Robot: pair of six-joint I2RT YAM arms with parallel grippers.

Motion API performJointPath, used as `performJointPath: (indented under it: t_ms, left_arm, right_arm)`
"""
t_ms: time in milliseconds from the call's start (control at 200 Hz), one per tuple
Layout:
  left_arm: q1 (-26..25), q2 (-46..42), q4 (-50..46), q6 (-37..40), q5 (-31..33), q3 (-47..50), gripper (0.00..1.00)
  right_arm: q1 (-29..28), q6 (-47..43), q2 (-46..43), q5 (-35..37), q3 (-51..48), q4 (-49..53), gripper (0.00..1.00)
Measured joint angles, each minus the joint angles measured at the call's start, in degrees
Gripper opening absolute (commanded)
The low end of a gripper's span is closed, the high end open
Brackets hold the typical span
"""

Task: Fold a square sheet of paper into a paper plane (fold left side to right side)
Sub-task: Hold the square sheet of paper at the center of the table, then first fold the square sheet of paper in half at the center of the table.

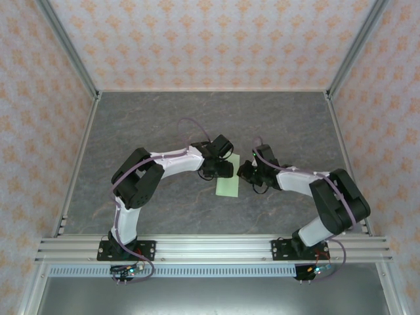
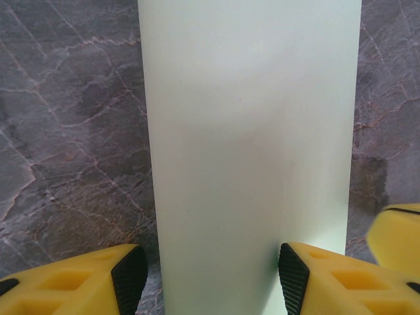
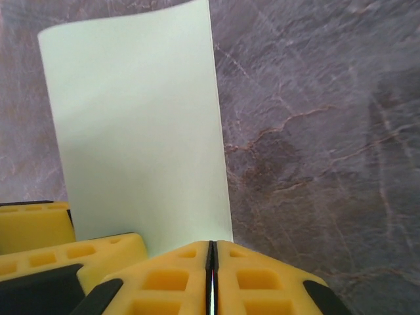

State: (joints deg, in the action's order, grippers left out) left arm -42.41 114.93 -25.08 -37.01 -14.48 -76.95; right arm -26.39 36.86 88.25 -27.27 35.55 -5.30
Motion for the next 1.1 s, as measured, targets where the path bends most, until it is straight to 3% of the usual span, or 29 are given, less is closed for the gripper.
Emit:
performJointPath:
  t_ms: [601,811,941,1096]
  left_arm:
    - [0.0,-0.7,-0.2,0.5,0.1,0.1,0.63]
    - [0.9,-6.7,-1.8,1.1,1.2,2.6,0.64]
    - [1.6,-11.6,-1.0,1.2,1.0,3.2,0.52]
    - [1.6,-12.1,3.6,1.0,-4.8,3.8,0.33]
  right_arm:
    - [-0.5,-0.7,3.9,0.4,2.7,1.9,0.13]
    - [-0.5,-1.8,4.3,0.5,3.8,3.6,0.13]
    - [-0.5,-2.4,4.6,0.5,4.4,4.5,0.13]
    - [-0.5,-2.7,4.6,0.5,4.6,5.0,0.13]
